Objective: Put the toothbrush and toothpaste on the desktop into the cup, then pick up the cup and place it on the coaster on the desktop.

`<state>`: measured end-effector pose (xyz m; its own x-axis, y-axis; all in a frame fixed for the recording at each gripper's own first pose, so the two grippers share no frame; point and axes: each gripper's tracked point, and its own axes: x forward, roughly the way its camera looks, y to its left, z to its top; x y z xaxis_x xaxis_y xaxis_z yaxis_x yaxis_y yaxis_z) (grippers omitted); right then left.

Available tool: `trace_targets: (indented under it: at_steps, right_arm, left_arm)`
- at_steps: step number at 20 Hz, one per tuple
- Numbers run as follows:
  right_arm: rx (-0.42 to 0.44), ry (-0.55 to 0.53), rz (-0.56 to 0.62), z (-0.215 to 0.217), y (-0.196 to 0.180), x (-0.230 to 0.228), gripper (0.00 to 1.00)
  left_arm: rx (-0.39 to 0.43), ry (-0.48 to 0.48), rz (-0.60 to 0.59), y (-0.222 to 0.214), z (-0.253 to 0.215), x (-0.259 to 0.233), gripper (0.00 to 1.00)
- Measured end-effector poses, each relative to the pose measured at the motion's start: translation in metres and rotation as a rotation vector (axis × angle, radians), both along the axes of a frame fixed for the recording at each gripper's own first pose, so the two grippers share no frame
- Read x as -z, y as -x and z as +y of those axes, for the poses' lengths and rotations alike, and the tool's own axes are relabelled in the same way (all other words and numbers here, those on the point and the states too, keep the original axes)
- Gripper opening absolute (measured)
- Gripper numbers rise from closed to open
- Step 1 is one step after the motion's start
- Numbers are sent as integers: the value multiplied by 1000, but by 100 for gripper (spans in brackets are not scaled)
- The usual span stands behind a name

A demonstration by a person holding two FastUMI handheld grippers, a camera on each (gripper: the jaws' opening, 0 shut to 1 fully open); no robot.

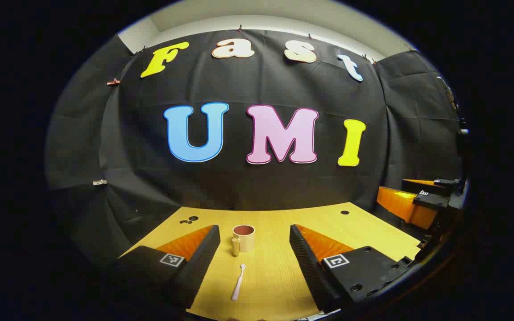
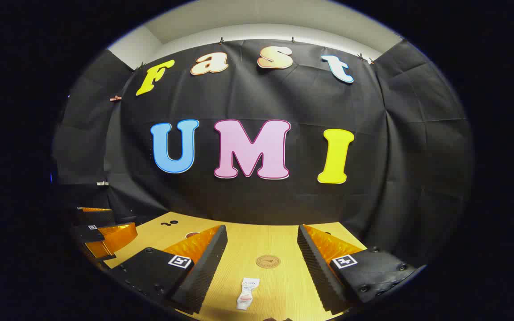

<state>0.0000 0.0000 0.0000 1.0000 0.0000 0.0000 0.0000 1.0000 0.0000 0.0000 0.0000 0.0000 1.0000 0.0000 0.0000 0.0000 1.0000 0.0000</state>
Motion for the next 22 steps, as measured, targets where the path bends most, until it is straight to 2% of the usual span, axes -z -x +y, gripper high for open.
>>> trace_targets:
  at_steps: [12, 22]
  right_arm:
    - [-32, 30, 18, 12, -9, 8, 97]
    - [-48, 38, 42, 16, -10, 14, 97]
  left_arm:
    - [40, 6, -9, -5, -8, 0, 97]
    - [2, 13, 18, -8, 4, 7, 97]
